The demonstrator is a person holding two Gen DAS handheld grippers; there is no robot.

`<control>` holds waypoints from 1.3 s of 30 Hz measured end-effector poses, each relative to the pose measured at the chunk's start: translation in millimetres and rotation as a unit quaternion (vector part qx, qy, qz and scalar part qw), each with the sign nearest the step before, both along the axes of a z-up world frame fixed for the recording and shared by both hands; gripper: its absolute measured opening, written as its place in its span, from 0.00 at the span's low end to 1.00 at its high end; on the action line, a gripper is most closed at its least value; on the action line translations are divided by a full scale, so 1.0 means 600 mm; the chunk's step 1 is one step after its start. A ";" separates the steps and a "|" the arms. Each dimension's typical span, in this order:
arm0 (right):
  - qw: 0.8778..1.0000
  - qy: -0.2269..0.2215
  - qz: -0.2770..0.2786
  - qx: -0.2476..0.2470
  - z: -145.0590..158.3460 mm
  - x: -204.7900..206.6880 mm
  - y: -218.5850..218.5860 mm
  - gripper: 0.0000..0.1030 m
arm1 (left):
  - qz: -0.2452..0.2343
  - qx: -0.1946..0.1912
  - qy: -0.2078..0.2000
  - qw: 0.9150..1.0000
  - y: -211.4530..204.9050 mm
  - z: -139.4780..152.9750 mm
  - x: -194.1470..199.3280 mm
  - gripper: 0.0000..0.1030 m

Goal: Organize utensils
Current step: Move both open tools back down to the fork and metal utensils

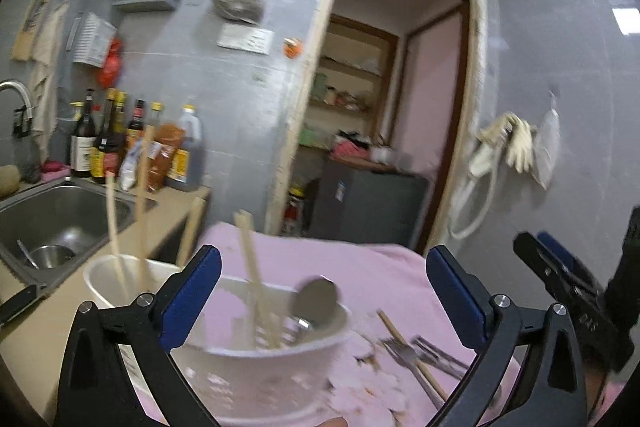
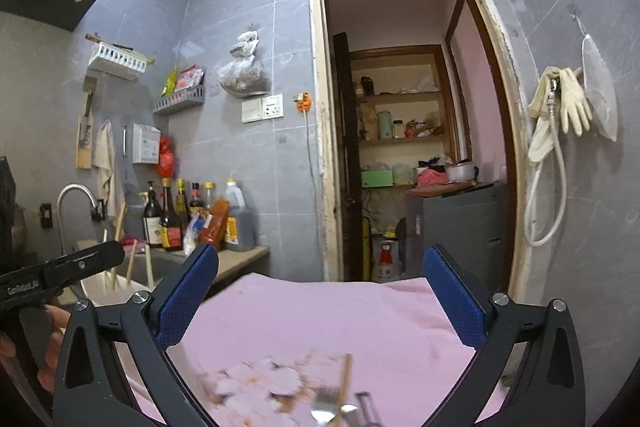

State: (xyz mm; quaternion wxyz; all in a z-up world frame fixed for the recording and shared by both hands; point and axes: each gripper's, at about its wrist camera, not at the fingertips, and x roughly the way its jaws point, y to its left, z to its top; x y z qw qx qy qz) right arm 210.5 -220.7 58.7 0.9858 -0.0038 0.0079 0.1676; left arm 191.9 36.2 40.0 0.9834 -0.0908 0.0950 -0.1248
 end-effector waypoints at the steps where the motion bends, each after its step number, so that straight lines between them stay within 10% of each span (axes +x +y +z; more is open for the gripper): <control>1: 1.000 0.003 0.001 -0.005 0.000 -0.002 -0.006 1.00 | -0.009 0.004 0.005 1.000 -0.011 -0.003 -0.003 0.98; 21: 0.983 0.154 0.001 -0.100 -0.080 0.035 -0.111 0.85 | -0.106 0.080 0.135 0.982 -0.175 -0.082 0.008 0.96; 39: 0.945 0.285 0.060 -0.145 -0.140 0.093 -0.104 0.37 | -0.160 0.055 0.328 0.929 -0.214 -0.164 0.154 0.32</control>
